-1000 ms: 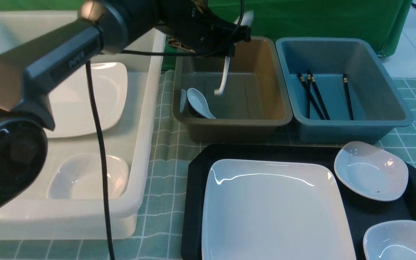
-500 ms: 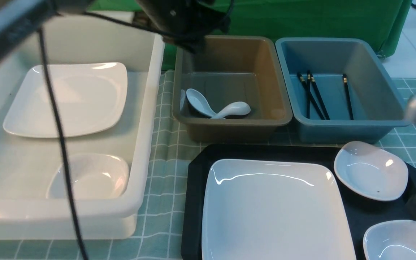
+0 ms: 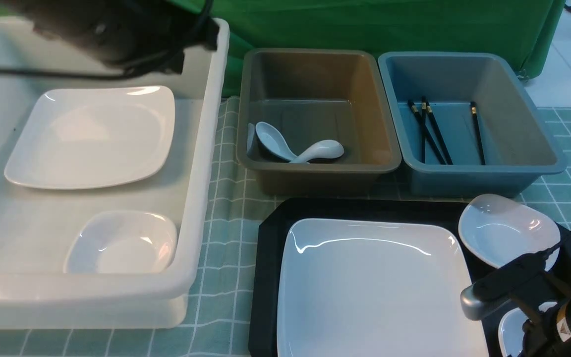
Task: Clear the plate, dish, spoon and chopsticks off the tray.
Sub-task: Use the right arm to grab a small plate from the dinner plate
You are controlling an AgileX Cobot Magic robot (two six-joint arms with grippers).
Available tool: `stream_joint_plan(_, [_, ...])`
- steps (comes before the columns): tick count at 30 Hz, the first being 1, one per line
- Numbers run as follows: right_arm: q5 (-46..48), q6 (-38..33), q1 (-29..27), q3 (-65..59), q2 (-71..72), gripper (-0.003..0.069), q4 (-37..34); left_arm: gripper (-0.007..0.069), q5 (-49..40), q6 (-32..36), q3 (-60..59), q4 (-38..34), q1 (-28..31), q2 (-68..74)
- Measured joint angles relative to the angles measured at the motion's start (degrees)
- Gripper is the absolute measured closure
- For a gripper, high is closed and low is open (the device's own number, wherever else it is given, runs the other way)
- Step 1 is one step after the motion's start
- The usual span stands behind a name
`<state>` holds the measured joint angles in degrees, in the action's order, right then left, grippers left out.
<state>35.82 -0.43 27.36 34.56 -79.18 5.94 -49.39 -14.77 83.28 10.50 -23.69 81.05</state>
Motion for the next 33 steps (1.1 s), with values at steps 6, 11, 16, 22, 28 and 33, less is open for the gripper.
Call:
stream_joint_plan(6, [-0.8, 1.3, 0.1, 0.0, -2.1, 0.0323, 0.5, 0.0615, 1.4, -2.1, -9.1, -0.3, 0.0, -8.3])
stream_joint_plan(11, [-0.1, 1.5, 0.3, 0.1, -1.9, 0.0474, 1.1, 0.0615, -0.3, -2.1, -9.5, -0.3, 0.0, -11.2])
stream_joint_plan(16, [0.6, 2.6, 0.3, 0.1, -0.6, 0.0471, 1.1, 0.0615, -0.4, -2.2, -9.5, -0.3, 0.0, -13.6])
stream_joint_plan(22, [5.8, 4.2, 0.3, 3.5, 6.5, 0.0534, 1.0, 0.0615, -0.6, -2.4, -9.5, 0.4, 0.0, -14.4])
stream_joint_plan(28, [12.6, 5.2, 0.3, 13.3, 12.9, 0.0593, 0.4, 0.0615, -0.6, -5.3, -9.5, 4.4, 0.0, -14.5])
stream_joint_plan(33, [13.8, 5.2, 0.3, 17.9, 12.5, 0.0593, 1.0, 0.0615, -0.6, -5.6, -9.5, 5.2, 0.0, -14.5])
